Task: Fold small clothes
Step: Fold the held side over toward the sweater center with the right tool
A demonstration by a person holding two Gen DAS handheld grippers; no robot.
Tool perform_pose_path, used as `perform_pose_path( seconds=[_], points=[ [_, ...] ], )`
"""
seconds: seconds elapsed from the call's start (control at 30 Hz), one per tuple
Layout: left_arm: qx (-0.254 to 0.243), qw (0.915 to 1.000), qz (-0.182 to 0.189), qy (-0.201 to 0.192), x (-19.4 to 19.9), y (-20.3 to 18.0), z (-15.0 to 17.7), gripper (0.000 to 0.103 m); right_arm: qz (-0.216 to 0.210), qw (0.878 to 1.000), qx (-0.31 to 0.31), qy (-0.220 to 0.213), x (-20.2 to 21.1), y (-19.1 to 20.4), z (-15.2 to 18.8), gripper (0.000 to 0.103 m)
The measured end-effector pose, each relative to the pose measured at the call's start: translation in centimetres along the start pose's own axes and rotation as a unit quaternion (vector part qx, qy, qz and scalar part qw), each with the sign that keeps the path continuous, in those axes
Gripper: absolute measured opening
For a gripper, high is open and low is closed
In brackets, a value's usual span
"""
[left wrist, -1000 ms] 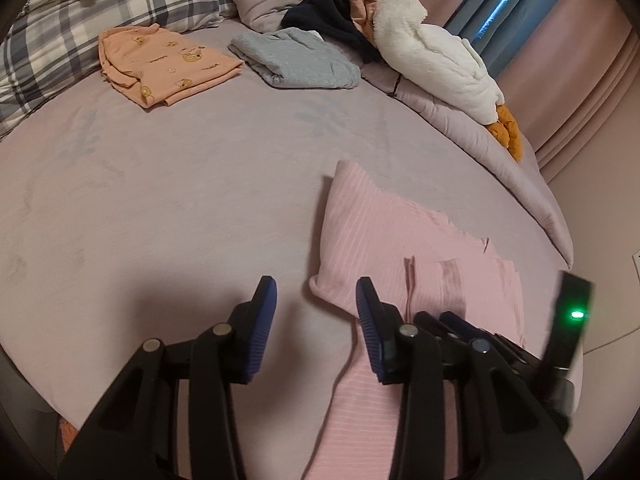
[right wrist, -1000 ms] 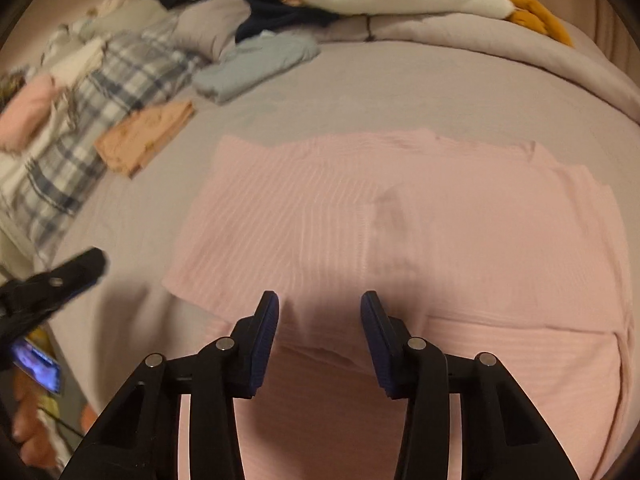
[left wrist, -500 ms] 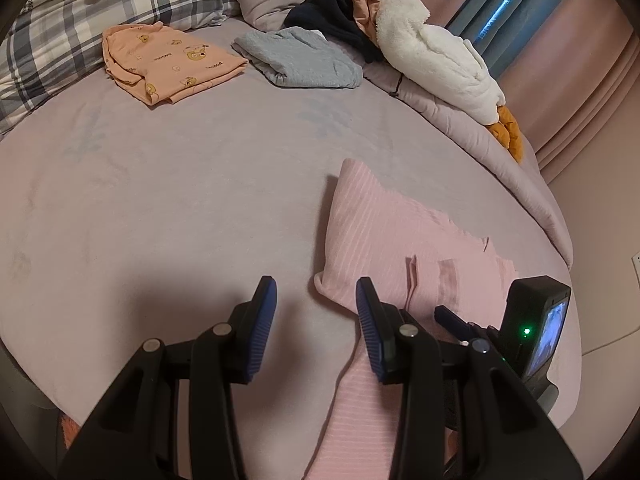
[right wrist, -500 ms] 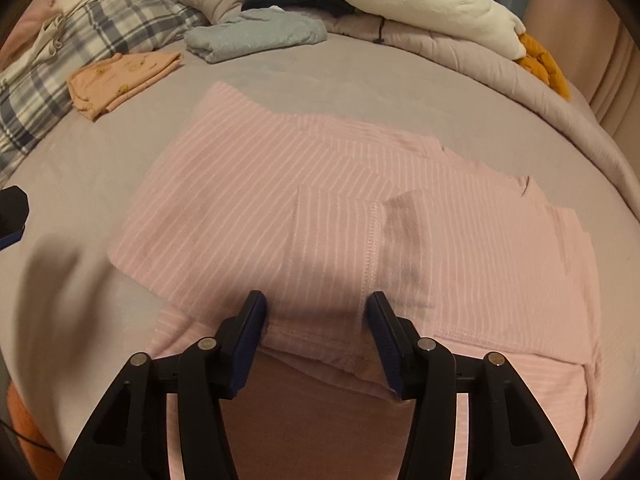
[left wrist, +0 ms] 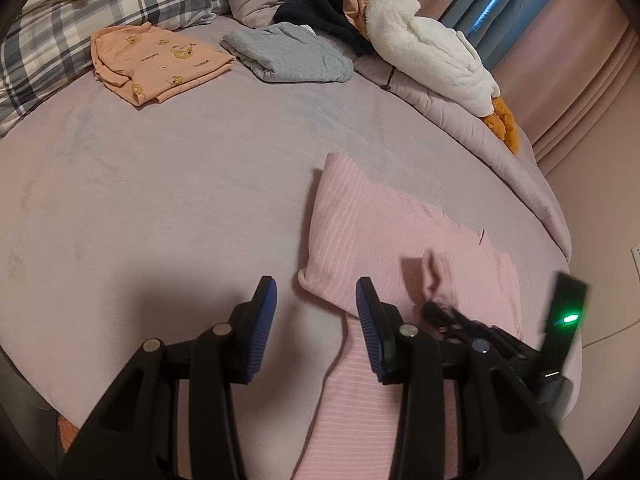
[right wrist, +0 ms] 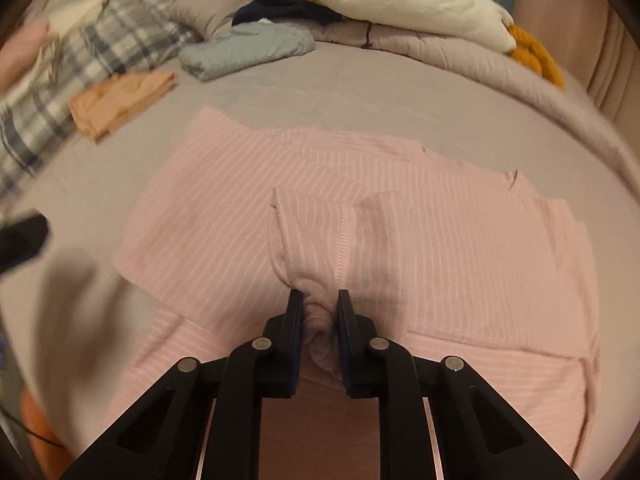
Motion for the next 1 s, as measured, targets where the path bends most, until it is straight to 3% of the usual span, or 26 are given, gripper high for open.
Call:
perform_pose_path(
  seconds=[0.1,0.23,0.47,0.77,0.9,1.0],
  points=[
    [-0.005,1.0,-0.001,0.004,-0.4,-0.4,-0.2,0.04,-0.045,0.998,-0.043,-0.015,1.9,-1.6,-0.4,0.017],
    [-0.021,0.9997,-0.008,0.003,-0.7,-1.5,-0.2,0.04,-0.06,0.993,-0.093,-0.051,4.8,-5.3,-0.7,0.017],
    [-0.051,0.9986,-0.015,0.01,-1.7,-3.2,0.2,0.04,-0.036,0.983,-0.168,-0.072,5.8,-12.1,0.9,0.017],
    [-0.067,0.9972,-0.024,0.023,-2.8,-4.1,0.5,0.04,-0.006,0.973,-0.231,-0.028,3.4,-16.0,4.1,0.017],
    [-0.071,0.9968,-0.025,0.027,-3.3,-4.2,0.6,0.04,0.019,0.971,-0.237,-0.03,4.2,-17.4,4.6,0.017],
    [-0.073,0.9965,-0.026,0.03,-3.6,-4.2,0.6,0.04,0.008,0.966,-0.256,-0.032,4.6,-18.3,4.7,0.021]
  ],
)
Point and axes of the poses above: each gripper's, at about its wrist camera, not at the fingertips, and x roughly against the way its jaws point, y to its left, z to its underside, the point moved 5 cm from there along -x, roughly the way its jaws point, and after that the axes turned 2 degrees about y, right-handed, at the moved point
